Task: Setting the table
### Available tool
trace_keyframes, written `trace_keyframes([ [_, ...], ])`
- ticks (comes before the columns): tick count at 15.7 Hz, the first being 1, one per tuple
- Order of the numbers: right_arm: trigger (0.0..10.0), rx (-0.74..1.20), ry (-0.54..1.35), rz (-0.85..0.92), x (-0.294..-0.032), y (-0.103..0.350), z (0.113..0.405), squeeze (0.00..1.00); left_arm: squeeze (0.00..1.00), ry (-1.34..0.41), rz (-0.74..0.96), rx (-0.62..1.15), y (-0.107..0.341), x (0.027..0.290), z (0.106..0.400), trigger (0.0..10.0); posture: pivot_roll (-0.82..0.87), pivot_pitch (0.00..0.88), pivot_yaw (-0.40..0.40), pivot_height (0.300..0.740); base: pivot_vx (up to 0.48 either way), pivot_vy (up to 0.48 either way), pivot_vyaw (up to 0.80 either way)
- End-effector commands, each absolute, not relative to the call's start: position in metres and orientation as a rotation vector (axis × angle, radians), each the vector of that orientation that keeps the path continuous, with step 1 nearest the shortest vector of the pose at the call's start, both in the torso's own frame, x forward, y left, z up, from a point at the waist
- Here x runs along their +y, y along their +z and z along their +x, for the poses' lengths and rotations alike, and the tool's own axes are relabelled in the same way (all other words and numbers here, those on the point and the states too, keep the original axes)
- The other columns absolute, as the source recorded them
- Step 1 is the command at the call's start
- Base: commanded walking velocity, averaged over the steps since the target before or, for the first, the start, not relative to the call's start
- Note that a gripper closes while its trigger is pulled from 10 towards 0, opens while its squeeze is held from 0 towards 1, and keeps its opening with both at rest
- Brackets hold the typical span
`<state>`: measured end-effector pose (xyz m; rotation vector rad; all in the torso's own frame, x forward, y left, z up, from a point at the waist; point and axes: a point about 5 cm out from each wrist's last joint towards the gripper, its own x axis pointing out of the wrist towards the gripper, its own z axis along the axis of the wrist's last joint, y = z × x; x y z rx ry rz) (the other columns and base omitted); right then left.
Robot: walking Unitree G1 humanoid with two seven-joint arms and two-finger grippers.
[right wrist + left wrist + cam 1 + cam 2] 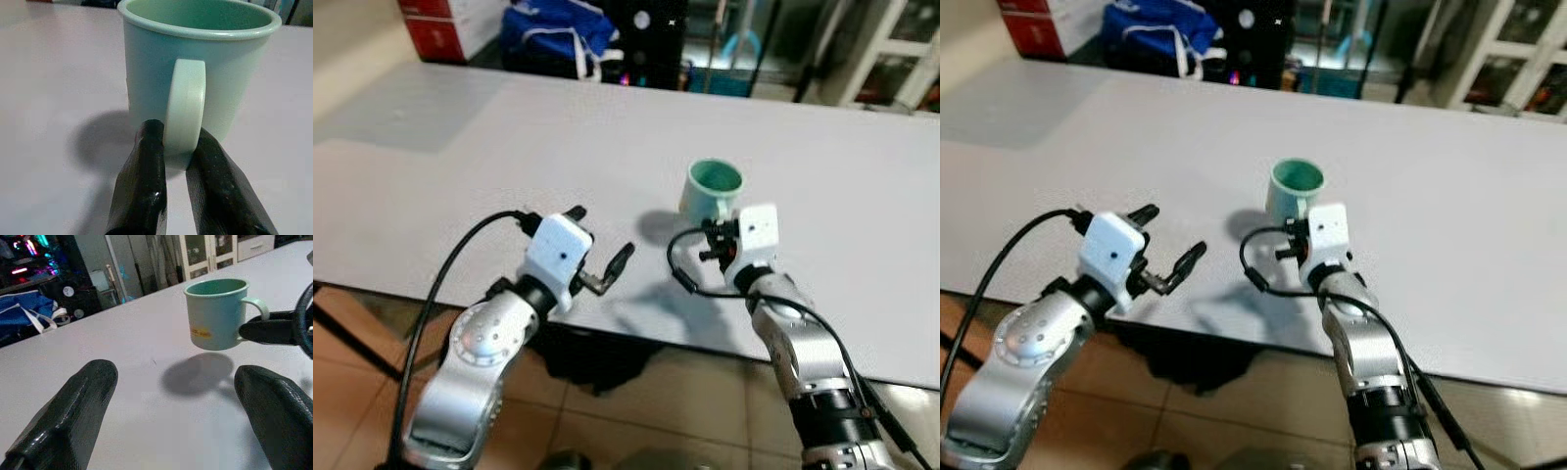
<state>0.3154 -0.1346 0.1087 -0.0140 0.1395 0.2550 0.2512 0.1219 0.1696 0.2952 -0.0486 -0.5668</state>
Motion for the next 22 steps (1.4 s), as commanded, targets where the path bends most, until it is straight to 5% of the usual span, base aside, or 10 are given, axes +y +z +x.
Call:
trace_keyframes([
  [1, 10.0, 0.112, 0.272, -0.029, -0.134, 0.112, 0.32, 0.0, 0.0, -0.603, 0.289, -0.043, 0.171, 0.121, 0.247, 10.0, -0.02, 0.09, -0.019, 0.74, 0.0, 0.0, 0.0],
  [18, 10.0, 0.236, 0.179, -0.009, -0.161, 0.09, 0.366, 0.02, 0.0, -0.697, 0.276, 0.021, 0.161, 0.117, 0.236, 10.0, -0.01, 0.094, -0.034, 0.74, 0.0, 0.0, 0.0],
  [19, 10.0, 0.239, 0.176, -0.003, -0.161, 0.089, 0.366, 1.0, 0.0, -0.701, 0.275, 0.022, 0.161, 0.117, 0.236, 10.0, -0.01, 0.095, -0.035, 0.74, 0.0, 0.0, 0.0],
  [22, 10.0, 0.236, 0.187, -0.04, -0.157, 0.087, 0.365, 1.0, 0.0, -0.698, 0.274, 0.021, 0.161, 0.117, 0.236, 10.0, -0.01, 0.093, -0.035, 0.74, 0.0, 0.0, 0.0],
])
